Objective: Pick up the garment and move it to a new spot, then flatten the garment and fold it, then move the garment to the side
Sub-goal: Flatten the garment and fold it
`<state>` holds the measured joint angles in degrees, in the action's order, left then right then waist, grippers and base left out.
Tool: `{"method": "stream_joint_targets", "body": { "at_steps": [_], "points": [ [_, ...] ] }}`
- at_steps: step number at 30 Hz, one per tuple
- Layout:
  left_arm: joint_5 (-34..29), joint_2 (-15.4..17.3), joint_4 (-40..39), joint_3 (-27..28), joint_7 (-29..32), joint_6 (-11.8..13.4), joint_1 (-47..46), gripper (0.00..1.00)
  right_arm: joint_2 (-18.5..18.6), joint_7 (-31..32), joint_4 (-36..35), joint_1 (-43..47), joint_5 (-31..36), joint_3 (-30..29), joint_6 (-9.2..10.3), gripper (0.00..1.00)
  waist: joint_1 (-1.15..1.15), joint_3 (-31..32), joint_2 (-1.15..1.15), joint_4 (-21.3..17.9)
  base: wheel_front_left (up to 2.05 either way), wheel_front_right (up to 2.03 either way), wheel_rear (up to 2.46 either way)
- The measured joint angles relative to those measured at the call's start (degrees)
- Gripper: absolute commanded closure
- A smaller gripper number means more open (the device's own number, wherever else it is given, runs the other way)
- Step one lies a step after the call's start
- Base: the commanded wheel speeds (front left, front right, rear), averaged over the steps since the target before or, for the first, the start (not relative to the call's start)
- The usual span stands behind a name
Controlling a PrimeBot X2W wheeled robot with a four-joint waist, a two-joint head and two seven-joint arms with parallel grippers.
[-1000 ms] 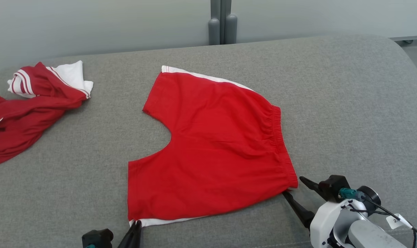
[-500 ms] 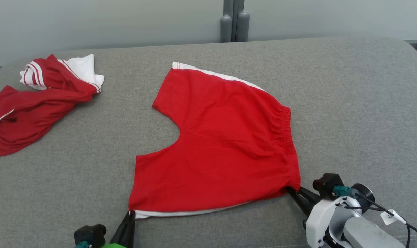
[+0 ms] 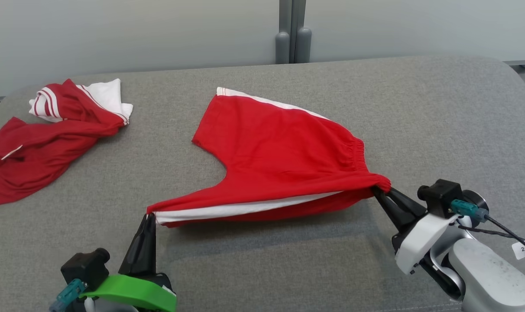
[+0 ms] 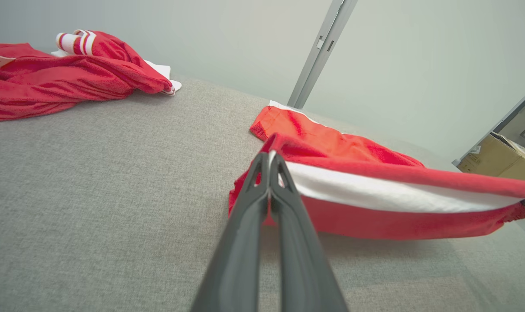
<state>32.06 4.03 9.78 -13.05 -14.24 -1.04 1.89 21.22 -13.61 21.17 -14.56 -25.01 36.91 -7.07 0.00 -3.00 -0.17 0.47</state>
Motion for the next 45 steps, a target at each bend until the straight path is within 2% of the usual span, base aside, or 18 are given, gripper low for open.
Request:
{"method": "stream_joint_targets", "body": {
  "at_steps": [17, 30, 36, 45],
  "points": [
    [-3.20, -0.01, -18.24, 0.19, -0.20, -0.73, 2.92, 1.00, 6.82, -0.07, -12.14, 2.53, -2.30, -2.80, 0.00, 1.00, 0.00, 2.95, 0.00, 0.42, 0.00, 0.00, 0.00],
    [-3.30, 0.55, -15.41, -0.82, 1.20, -0.47, 8.01, 1.00, 7.00, 6.26, -12.26, 7.58, -10.37, 2.26, 0.00, 1.00, 0.00, 0.37, 0.00, 0.05, 0.00, 0.00, 0.00],
    [-4.64, 2.59, -13.27, -1.42, 4.74, -0.49, -0.32, 1.00, 5.71, 8.50, -12.34, 1.88, -14.04, 2.02, 0.00, 1.00, 0.00, -2.95, 0.00, -0.74, 0.00, 0.00, 0.00],
    [-8.17, 2.88, -5.26, -1.01, 9.79, 0.42, -17.38, 1.00, 2.63, 11.94, -7.64, -6.54, -18.22, -0.89, 0.00, 1.00, 0.00, -8.74, 0.00, -3.22, 0.00, 0.00, 0.00]
  ]
}}
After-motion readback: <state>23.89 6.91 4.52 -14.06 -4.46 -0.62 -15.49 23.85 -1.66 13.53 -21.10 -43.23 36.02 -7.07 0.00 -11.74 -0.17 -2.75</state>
